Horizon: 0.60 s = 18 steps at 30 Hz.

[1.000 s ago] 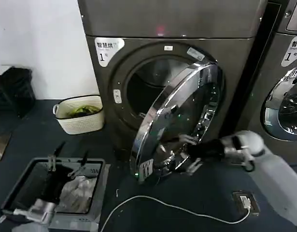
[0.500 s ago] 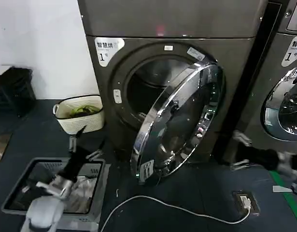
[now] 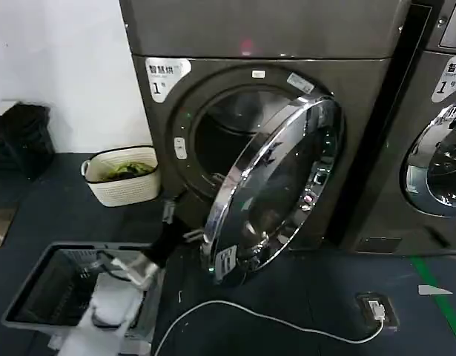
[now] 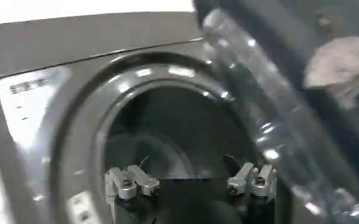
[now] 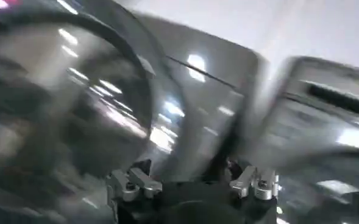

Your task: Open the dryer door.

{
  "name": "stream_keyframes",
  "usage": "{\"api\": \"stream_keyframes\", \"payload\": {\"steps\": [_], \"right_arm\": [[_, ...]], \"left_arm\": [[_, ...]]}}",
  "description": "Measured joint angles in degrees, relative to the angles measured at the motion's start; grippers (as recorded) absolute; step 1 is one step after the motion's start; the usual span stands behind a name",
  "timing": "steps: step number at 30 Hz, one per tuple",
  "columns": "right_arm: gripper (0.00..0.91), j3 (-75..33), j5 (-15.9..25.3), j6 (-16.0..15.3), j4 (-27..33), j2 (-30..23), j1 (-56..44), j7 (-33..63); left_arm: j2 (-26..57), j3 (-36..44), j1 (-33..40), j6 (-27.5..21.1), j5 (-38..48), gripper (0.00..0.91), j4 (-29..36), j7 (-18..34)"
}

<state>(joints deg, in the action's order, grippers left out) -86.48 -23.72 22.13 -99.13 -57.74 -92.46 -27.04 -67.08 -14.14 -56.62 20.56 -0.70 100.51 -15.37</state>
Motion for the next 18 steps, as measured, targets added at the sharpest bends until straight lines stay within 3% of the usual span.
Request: {"api": "stream_keyframes", "payload": {"steps": [3, 10, 18], "right_arm": [[0.907, -5.34, 4.40, -1.90, 0.48, -2.67, -0.94, 7.00], [0.907, -13.95, 11.68, -0.72, 3.64, -6.42, -3.00, 18.79], [0.907, -19.63, 14.31, -10.70, 3.97, -10.78, -1.82, 33.69]], "left_arm": [[-0.21, 1.93, 1.72, 0.30, 0.23, 0.907, -0.83, 0.00], [-1.14, 6.54, 5.76, 0.69, 0.34, 0.907, -3.00, -0.05], [-3.20, 11.56, 10.34, 0.77, 0.30, 0.907, -5.53, -0.09]]}}
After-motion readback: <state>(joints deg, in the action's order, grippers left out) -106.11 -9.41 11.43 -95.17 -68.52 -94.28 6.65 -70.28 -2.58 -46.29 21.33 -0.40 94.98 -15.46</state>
